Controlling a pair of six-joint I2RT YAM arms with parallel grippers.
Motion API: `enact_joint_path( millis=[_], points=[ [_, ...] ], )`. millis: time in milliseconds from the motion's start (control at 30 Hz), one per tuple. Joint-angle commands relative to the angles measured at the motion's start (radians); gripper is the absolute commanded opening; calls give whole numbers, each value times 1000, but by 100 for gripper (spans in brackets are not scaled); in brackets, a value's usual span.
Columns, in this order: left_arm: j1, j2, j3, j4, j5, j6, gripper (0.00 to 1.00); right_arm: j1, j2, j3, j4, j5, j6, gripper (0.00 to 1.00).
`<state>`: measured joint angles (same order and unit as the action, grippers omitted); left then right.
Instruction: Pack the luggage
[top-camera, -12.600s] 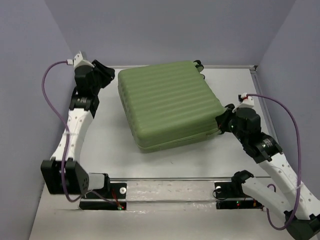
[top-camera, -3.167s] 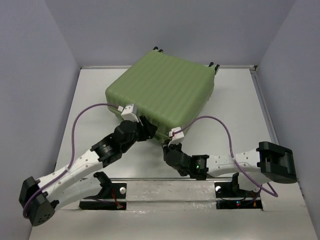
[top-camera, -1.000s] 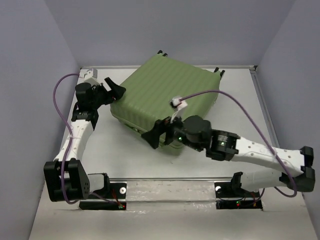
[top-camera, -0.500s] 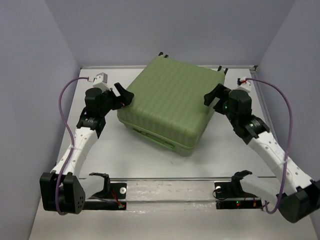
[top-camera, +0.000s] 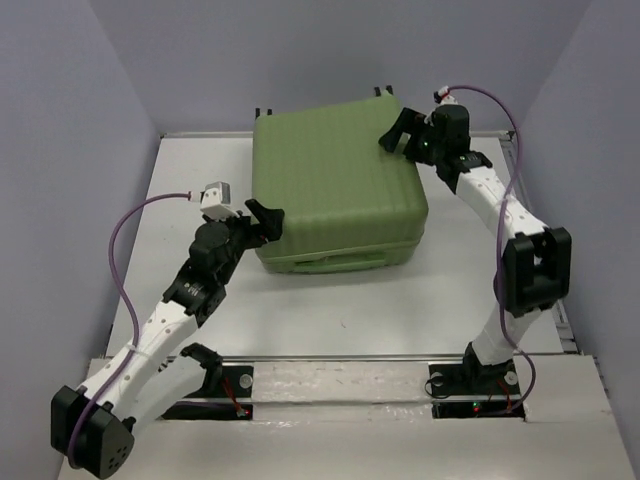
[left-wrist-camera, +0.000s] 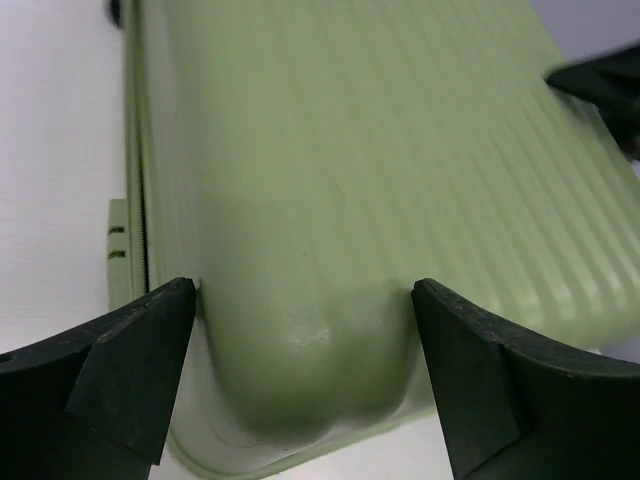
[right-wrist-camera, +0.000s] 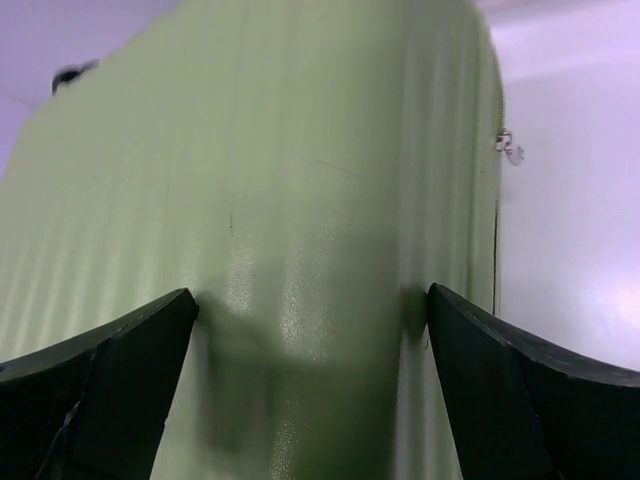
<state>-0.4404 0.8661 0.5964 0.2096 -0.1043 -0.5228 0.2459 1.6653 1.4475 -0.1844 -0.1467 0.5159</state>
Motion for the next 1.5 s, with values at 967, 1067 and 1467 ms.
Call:
enact_joint_path(
  millis=[967, 1067, 1467],
  points=[
    [72, 105, 530, -264, 302, -82, 99, -19, 79, 606, -234, -534, -158, 69],
    [222, 119, 470, -210, 354, -131, 99, 3, -92, 417, -227, -475, -232, 7],
    [559, 545, 445, 157, 572, -436, 99, 366, -782, -651, 120, -246, -143, 81]
  ],
)
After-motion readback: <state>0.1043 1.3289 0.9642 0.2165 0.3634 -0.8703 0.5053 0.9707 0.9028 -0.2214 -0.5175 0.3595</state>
